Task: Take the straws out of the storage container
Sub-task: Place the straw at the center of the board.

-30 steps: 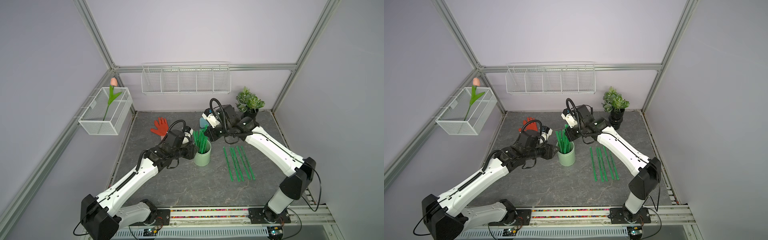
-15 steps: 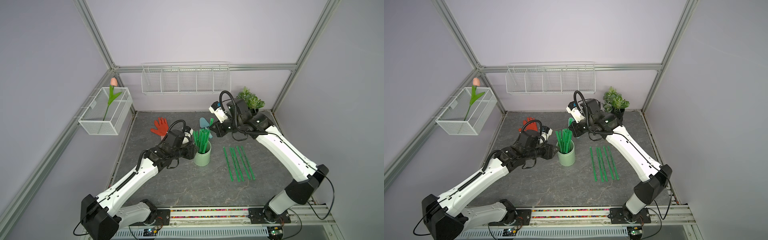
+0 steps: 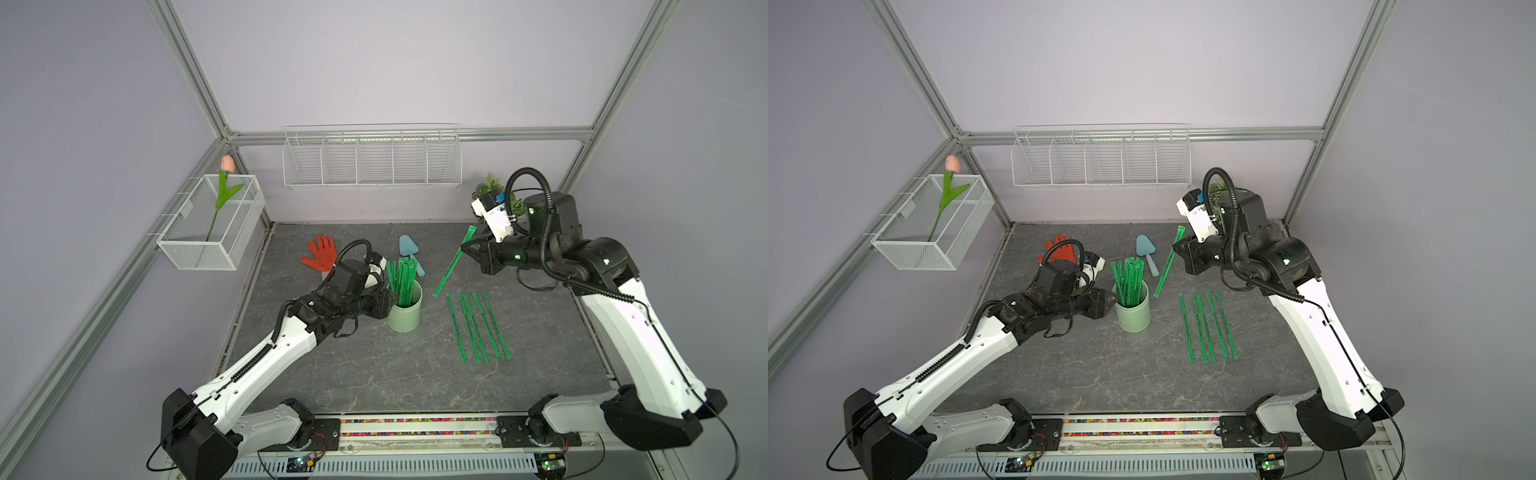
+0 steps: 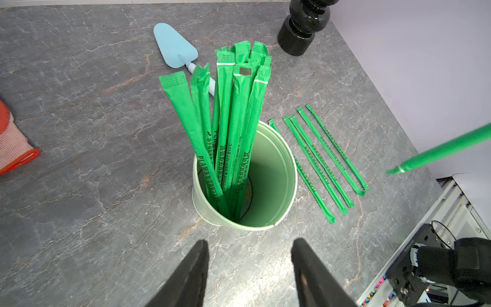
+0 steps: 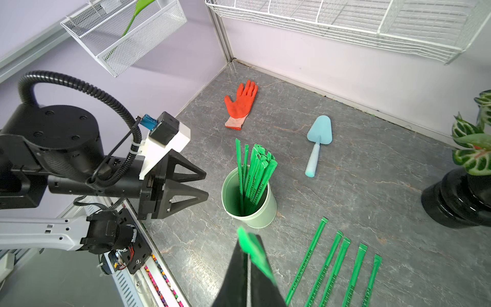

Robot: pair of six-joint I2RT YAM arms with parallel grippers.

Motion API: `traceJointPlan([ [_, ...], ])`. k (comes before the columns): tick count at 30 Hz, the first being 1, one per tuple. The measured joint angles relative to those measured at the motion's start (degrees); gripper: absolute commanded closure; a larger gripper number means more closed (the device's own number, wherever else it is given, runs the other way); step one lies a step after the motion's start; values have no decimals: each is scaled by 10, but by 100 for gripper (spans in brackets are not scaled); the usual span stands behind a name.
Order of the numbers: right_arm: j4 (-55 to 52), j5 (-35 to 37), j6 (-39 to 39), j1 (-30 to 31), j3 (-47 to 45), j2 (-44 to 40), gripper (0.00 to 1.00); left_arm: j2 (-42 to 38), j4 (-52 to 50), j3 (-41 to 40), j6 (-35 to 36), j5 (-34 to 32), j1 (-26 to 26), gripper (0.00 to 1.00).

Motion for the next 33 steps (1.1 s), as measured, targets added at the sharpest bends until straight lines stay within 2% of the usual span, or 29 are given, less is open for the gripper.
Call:
traceJointPlan([
  [7,-8,4,0,-8,-25,-20,93,0,0,0,-2,0,0,46],
  [13,-51,61,2,-27,-23,-9,93,-2,0,0,-2,0,0,46],
  [26,-215,158,33,-158,-14,97,93,-3,0,0,-2,3,0,46],
  [33,-256,230,35,-180,-43,167,93,-3,0,0,-2,5,0,46],
])
